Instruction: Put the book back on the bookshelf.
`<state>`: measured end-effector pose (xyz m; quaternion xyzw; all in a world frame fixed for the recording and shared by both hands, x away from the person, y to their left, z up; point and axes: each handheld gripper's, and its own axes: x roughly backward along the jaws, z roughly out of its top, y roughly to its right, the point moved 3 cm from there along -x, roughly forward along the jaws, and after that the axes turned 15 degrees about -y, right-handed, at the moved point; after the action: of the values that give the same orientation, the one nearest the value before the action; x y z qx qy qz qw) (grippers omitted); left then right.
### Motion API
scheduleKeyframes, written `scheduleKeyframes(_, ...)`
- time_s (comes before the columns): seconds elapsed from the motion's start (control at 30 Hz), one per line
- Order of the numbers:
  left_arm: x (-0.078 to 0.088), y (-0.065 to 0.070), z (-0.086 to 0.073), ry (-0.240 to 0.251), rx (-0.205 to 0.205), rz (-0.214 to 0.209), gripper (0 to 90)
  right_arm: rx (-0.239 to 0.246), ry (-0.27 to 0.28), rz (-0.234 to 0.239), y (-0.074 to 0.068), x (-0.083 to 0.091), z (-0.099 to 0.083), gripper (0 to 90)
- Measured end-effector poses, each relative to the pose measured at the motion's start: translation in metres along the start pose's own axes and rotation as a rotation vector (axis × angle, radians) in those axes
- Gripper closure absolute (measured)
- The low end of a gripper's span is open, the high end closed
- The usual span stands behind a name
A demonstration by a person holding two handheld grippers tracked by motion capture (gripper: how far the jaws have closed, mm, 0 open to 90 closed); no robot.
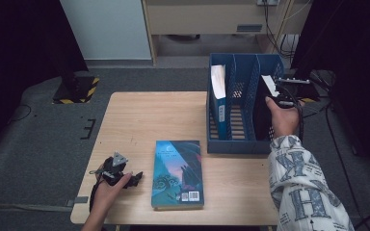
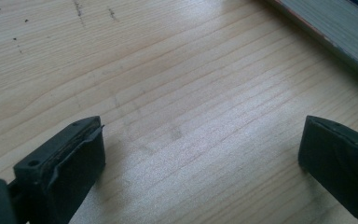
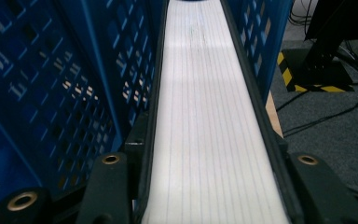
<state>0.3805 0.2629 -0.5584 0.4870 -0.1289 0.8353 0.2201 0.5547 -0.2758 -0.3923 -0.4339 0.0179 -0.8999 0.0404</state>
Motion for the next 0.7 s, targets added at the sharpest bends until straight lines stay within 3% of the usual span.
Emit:
scheduleKeyframes(0.23,0.0,0.0,0.0,-0.004,-0.014,-0.001,0.0,0.001,-0.012,-0.009,-0.004,0.004,-0.011,52.2)
scheduleKeyframes(0.7,0.0,0.0,0.0,-0.004,-0.016,-0.002,0.0,0.018,-0.004,-0.002,-0.013,0.004,-0.012,48.1)
